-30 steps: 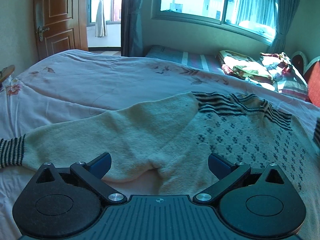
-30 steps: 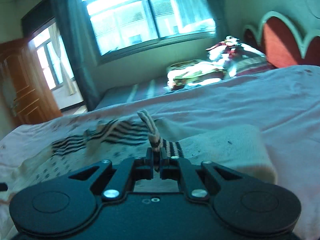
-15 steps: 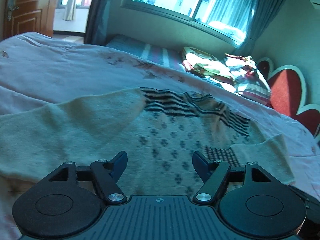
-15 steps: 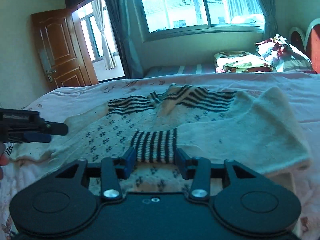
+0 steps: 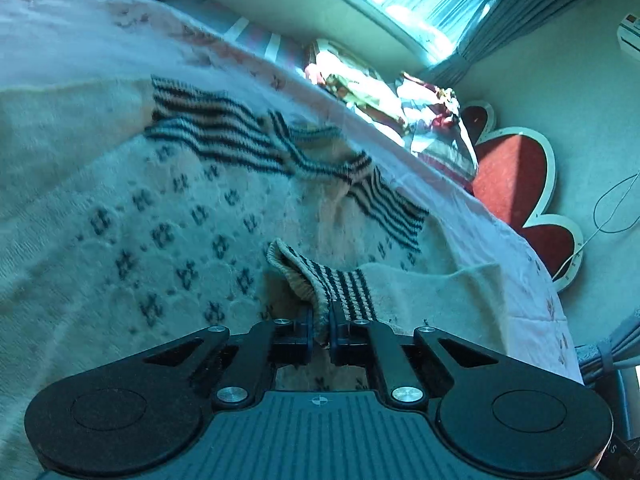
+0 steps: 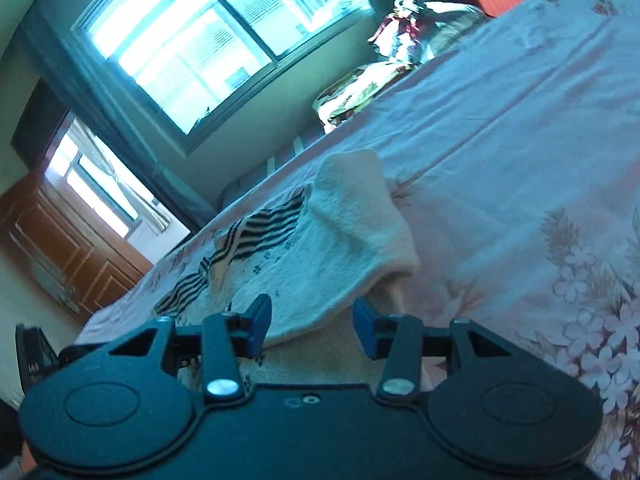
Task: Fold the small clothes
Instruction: 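Carry the sleeve across the sweater body with the right gripper while the left gripper grasps the other cuff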
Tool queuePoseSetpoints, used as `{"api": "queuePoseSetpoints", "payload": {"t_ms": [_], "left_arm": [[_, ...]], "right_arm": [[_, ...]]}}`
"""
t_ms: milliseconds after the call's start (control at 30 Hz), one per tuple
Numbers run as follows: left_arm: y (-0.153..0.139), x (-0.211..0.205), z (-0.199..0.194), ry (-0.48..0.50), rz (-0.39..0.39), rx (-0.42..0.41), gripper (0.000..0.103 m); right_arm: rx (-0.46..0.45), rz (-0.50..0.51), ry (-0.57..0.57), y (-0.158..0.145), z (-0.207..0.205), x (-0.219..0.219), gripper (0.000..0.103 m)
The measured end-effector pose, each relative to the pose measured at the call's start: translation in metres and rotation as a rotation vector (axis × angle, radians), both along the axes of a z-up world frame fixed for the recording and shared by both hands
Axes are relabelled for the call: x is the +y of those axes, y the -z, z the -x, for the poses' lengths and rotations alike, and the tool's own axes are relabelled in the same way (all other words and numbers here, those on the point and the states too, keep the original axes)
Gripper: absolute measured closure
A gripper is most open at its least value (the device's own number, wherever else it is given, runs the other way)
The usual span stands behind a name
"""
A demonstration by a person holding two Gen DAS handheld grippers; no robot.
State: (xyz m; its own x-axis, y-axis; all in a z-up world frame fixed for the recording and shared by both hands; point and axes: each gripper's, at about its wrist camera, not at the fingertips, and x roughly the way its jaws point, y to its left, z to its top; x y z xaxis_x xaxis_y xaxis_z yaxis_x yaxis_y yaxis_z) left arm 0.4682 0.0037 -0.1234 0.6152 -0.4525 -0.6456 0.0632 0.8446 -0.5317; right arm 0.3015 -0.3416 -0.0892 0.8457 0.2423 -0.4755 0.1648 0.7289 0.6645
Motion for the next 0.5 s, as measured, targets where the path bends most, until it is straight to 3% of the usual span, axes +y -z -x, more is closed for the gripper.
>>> {"api": "queuePoseSetpoints", "payload": {"t_ms": [133,367,400,500], "left_arm": [[-0.005,0.025,0.002,-0.03,-0.048,-0.004,0.096],[0.003,0.044,-0.003,-0.062,-0.053,0.012,0.096],[0.004,0.046,-0.005,-0.068,-0.052,0.015,0.096],[0.007,0.041,-0.003,-0.045,-0.078,0.022,0.096]], "right_arm": [[0.0,-0.205,0.04,0.018,-0.009,-0.02,0.042],[0.023,-0.562,0.114,0.062,-0.039,-0.033,0.044],[0.022,-0.578,0.126,0.066,-0.041,-0.033,0.045],[0.013,-0.571,0.162,0.067,-0.043,-0.035,0.061]]}}
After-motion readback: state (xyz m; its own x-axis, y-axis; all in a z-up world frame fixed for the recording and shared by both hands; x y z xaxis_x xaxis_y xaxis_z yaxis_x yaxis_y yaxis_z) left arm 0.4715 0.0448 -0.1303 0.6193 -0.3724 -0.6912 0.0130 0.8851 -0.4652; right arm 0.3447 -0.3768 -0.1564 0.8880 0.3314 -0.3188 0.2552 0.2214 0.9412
